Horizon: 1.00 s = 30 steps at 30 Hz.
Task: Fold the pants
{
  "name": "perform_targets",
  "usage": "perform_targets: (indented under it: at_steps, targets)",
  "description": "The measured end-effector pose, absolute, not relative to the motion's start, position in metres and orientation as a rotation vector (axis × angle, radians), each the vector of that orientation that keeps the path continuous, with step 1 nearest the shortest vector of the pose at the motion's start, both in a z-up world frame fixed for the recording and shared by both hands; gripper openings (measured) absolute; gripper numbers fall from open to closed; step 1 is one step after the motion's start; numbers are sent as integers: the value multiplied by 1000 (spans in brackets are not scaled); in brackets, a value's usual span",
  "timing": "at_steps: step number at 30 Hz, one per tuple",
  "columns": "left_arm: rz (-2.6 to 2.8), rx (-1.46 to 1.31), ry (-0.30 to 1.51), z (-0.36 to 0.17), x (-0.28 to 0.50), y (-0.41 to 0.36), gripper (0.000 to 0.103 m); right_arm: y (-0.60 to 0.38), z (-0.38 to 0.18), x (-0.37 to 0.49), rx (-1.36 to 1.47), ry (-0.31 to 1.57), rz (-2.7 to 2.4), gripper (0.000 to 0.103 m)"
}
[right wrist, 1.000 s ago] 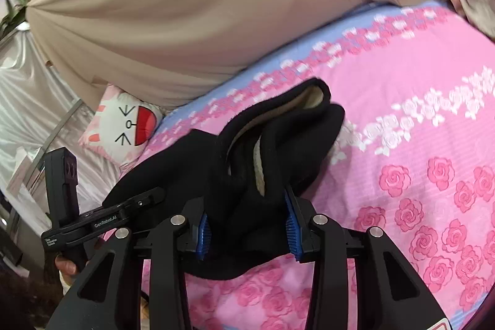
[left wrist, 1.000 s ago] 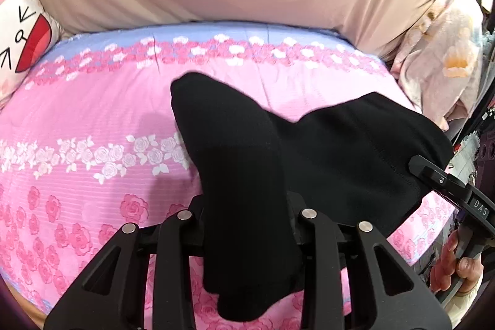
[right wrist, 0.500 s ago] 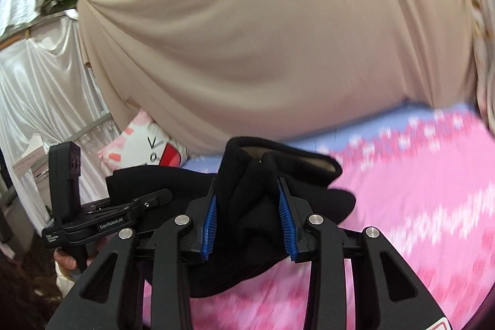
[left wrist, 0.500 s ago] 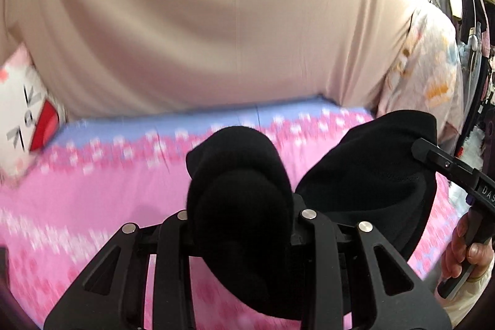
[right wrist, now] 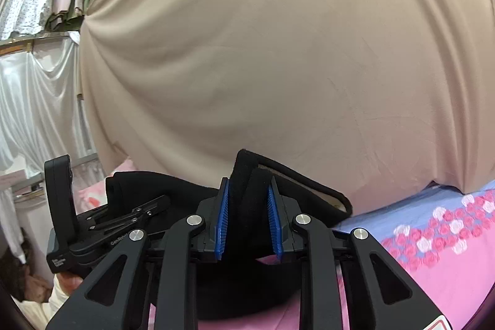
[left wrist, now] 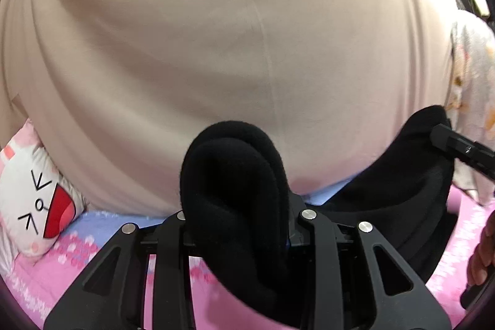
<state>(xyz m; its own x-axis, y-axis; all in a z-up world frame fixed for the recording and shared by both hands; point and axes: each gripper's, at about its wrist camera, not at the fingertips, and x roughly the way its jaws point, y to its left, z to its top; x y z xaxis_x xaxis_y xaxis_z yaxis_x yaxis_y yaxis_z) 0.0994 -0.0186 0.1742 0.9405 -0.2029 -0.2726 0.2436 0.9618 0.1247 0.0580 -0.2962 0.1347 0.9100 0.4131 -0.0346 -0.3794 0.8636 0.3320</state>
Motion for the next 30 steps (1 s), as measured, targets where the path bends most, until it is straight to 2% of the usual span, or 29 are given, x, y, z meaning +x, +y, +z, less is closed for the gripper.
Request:
perform_targets:
  at_steps: [4, 5, 7, 8, 10, 12, 13, 19, 20, 21, 22, 23, 24, 25, 26, 27, 28, 30]
  targets:
    - [-215, 177, 380, 114, 154, -29, 34, -312, 91, 106, 398, 246, 360, 22]
    - [-191, 204, 459, 88, 166, -29, 38, -321, 65, 122, 445, 355, 346, 27]
    - [-157, 250, 638, 38, 174, -15, 42, -333, 21, 132, 536, 554, 328, 28]
    - [-155, 243, 699, 21, 171, -2, 50, -336, 4, 127, 569, 610, 336, 28]
    - [-145, 213, 723, 7, 156, 26, 52, -342, -24, 105, 567, 684, 324, 29]
    - [-75, 220, 706, 8, 141, 55, 52, -345, -34, 86, 546, 704, 296, 42]
    - [-52, 212, 692, 10, 136, 62, 52, -348, -38, 78, 565, 705, 292, 55]
    - [-60, 104, 710, 24, 137, 99, 53, -313, -47, 79, 681, 777, 483, 58]
    - [-103, 62, 728, 26, 137, 99, 66, -305, -50, 81, 684, 805, 496, 58]
    - [-175, -10, 763, 26, 139, 100, 89, -294, -56, 86, 680, 838, 501, 58]
    - [-221, -67, 797, 23, 141, 103, 96, -284, -64, 90, 670, 874, 489, 58]
    - [-228, -96, 813, 21, 144, 101, 96, -278, -68, 93, 667, 898, 477, 55]
    - [-214, -107, 828, 19, 149, 98, 96, -271, -70, 93, 637, 891, 452, 56]
    - [-194, -100, 832, 15, 152, 96, 95, -265, -67, 91, 607, 871, 453, 50]
    - [-175, -88, 824, 9, 158, 94, 94, -256, -67, 95, 593, 879, 489, 21]
    - [-145, -80, 825, 5, 161, 92, 79, -248, -67, 100, 569, 891, 480, 20]
    - [-136, -94, 831, 2, 163, 93, 73, -242, -59, 104, 500, 881, 466, 17]
    - [-172, -136, 844, 6, 163, 97, 73, -235, -24, 102, 346, 810, 431, 15]
